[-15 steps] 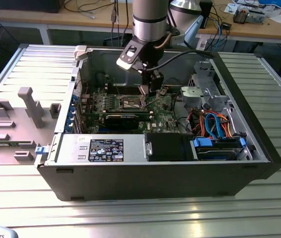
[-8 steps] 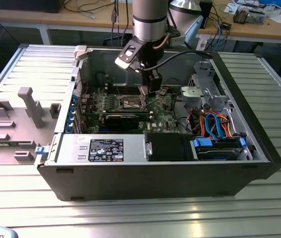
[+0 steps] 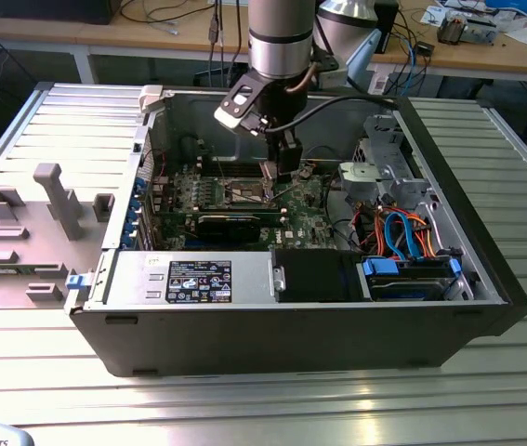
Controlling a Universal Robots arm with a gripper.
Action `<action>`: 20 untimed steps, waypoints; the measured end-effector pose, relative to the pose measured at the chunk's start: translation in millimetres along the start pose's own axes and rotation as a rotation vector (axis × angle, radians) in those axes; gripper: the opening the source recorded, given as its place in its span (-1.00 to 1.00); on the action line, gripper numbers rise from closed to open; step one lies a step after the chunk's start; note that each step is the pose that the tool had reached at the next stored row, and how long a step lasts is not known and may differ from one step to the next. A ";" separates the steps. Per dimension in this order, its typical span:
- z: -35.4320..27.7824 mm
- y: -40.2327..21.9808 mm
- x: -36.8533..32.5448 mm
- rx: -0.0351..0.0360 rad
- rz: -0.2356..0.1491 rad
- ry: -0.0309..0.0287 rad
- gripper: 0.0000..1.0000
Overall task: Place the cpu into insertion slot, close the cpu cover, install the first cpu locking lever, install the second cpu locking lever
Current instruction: 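Place the cpu into insertion slot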
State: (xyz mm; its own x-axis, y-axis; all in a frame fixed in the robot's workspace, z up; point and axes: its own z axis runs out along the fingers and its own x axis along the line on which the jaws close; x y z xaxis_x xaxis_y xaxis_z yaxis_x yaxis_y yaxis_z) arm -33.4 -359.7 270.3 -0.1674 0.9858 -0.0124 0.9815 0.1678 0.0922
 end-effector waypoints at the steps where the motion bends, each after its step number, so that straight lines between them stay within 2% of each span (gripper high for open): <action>1: 0.1 0.0 0.1 0.0002 0.008 -0.0008 0.08; 20: 1.1 -0.2 0.4 0.0014 0.098 -0.0099 0.08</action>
State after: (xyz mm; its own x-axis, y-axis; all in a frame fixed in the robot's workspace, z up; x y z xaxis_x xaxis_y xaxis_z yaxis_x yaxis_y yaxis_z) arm -33.5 -359.4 269.1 -0.0701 0.9975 -0.0133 0.9932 0.0710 0.0921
